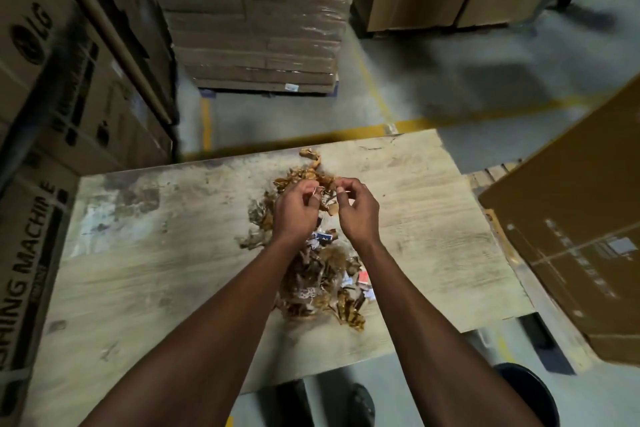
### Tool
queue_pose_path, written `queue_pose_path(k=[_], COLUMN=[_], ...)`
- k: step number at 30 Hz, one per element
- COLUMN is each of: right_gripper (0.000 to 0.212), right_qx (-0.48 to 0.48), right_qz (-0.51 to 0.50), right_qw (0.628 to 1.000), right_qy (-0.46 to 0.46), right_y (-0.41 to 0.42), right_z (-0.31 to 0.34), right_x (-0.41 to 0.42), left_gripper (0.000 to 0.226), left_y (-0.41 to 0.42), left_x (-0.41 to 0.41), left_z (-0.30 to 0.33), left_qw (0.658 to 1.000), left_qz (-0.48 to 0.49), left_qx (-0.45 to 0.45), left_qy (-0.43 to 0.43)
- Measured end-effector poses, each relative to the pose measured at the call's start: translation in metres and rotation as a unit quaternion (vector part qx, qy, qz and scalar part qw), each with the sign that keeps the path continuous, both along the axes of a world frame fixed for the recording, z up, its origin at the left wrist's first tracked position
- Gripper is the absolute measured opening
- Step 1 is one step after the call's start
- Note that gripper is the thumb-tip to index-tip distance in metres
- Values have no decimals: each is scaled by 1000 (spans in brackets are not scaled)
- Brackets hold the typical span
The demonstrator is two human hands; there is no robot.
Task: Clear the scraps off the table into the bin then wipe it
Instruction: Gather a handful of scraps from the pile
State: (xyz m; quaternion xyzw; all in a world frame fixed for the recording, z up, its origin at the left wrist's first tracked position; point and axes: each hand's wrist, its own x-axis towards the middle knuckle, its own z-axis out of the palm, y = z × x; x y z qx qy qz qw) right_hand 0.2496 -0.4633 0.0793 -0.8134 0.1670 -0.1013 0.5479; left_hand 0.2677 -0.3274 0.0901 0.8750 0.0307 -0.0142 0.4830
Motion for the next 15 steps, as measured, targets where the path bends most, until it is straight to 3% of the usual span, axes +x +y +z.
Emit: queue_pose_path(k=[9,15], right_gripper=[22,31], right_qx=[-56,-111], right_qz=[37,48], right_qw=[998,992], right_qy=[18,45], right_y=[12,10], right_z=[-40,-75], right_x=[47,88], left_gripper=[29,41], left_y=[9,-1], left_x=[46,104], left_z=[-46,-76], left_qw=[1000,995], left_qz=[-12,-22], left_qx=[24,89], left_qy=[-6,-36])
